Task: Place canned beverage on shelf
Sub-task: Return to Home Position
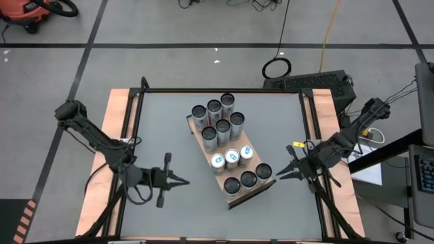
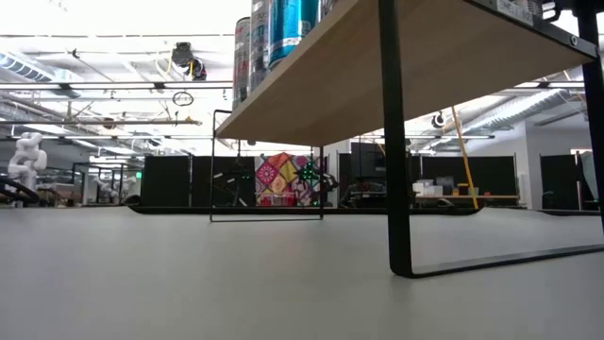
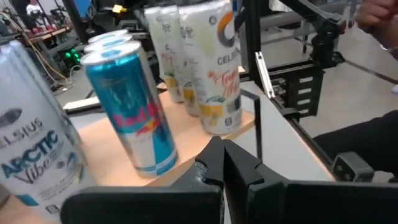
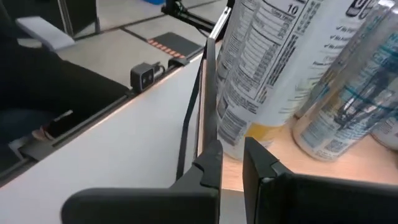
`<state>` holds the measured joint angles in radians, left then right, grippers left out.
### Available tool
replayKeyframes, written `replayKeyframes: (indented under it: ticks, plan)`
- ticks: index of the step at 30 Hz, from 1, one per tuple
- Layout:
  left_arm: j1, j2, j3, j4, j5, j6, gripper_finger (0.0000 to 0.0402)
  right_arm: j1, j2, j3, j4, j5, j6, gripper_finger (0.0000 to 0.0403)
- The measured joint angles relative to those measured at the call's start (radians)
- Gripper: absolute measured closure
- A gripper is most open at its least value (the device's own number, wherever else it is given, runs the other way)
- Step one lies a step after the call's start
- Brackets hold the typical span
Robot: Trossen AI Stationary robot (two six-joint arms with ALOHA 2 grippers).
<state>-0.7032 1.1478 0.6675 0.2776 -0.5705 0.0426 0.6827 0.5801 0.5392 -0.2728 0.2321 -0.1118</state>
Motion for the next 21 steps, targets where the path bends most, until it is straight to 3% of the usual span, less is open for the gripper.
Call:
replayKeyframes:
  ticks: [4,13,21]
  plan:
    - [0.012,-0.004,-0.087,0.122,0.004,0.049,0.0400,0.000,0.000,-0.062,0.090,-0.031,-0.015,0.0403]
    - [0.106,-0.019,-0.216,0.303,0.147,0.082,0.0400,0.000,-0.028,-0.111,0.127,-0.051,-0.034,0.0403]
    - [0.162,-0.025,-0.311,0.421,0.225,0.067,0.0400,0.000,-0.194,-0.197,0.132,-0.051,-0.057,0.0403]
